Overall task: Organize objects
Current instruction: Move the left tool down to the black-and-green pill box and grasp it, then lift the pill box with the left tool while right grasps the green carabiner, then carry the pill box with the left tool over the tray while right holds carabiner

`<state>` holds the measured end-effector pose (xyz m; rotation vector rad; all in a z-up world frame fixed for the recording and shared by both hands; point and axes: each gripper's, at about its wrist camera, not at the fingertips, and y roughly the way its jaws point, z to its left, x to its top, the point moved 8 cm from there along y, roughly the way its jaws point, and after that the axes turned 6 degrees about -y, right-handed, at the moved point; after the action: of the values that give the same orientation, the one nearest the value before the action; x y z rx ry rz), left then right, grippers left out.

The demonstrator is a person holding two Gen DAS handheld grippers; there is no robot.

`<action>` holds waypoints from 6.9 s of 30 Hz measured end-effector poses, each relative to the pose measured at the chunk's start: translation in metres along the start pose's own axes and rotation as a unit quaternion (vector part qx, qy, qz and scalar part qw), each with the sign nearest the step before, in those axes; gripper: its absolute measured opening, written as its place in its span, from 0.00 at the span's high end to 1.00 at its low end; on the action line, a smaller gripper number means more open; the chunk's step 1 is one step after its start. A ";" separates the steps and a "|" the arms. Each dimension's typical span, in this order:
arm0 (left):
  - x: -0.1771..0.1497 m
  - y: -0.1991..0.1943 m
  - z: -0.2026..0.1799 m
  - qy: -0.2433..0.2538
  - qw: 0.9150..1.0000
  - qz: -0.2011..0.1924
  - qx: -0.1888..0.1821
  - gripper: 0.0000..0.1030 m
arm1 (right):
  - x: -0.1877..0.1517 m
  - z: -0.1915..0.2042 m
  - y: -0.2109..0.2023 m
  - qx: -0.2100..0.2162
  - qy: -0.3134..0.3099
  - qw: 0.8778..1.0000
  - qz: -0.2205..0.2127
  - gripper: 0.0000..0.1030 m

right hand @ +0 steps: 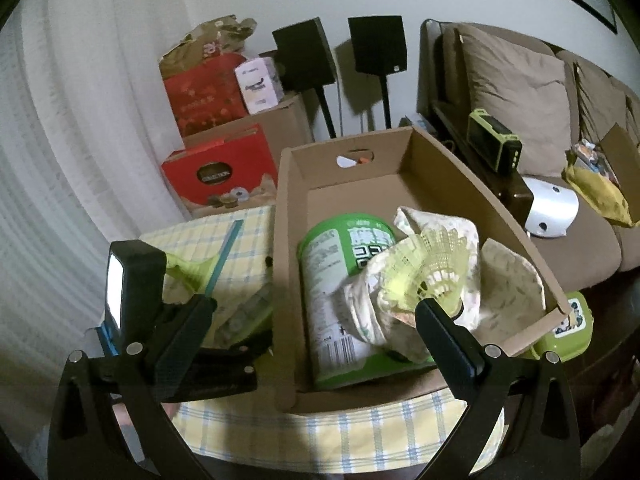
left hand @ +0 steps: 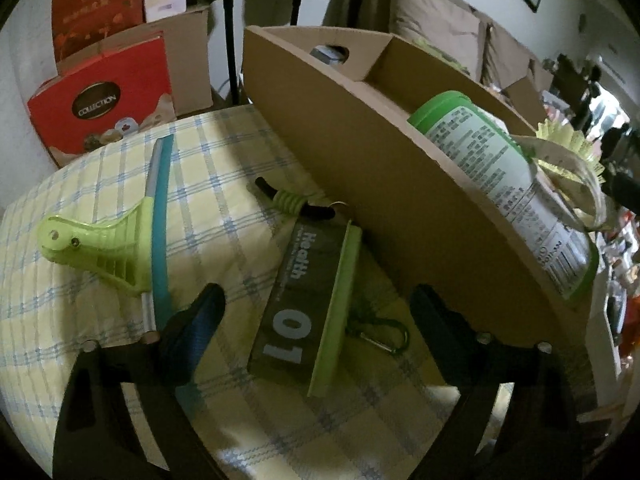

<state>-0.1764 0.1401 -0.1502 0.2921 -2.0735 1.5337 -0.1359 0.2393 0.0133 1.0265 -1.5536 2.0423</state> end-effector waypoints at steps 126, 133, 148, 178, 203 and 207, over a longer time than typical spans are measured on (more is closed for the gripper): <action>-0.041 -0.160 0.076 -0.151 0.974 -0.124 -0.113 0.61 | -0.018 0.170 0.074 0.268 0.061 0.947 0.167 0.69; -0.041 -0.155 0.067 -0.140 0.976 -0.115 -0.117 0.56 | -0.013 0.153 0.063 0.266 0.071 0.951 0.142 0.75; -0.041 -0.138 0.065 -0.158 0.976 -0.087 -0.125 0.23 | 0.013 0.094 0.024 0.208 0.061 0.974 0.062 0.75; -0.029 -0.016 -0.034 0.098 0.994 0.003 -0.050 0.26 | 0.019 -0.008 -0.029 0.151 0.084 0.985 0.026 0.75; -0.037 0.008 -0.042 0.158 0.987 -0.001 -0.030 0.59 | 0.013 -0.009 -0.030 0.150 0.081 0.985 0.032 0.75; -0.040 0.007 -0.045 0.164 0.986 -0.004 -0.029 0.59 | 0.012 -0.010 -0.029 0.148 0.081 0.985 0.033 0.75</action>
<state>-0.1336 0.1784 -0.1679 0.0226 -1.8490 1.4064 -0.1277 0.2562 0.0402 0.8891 -1.2437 2.3904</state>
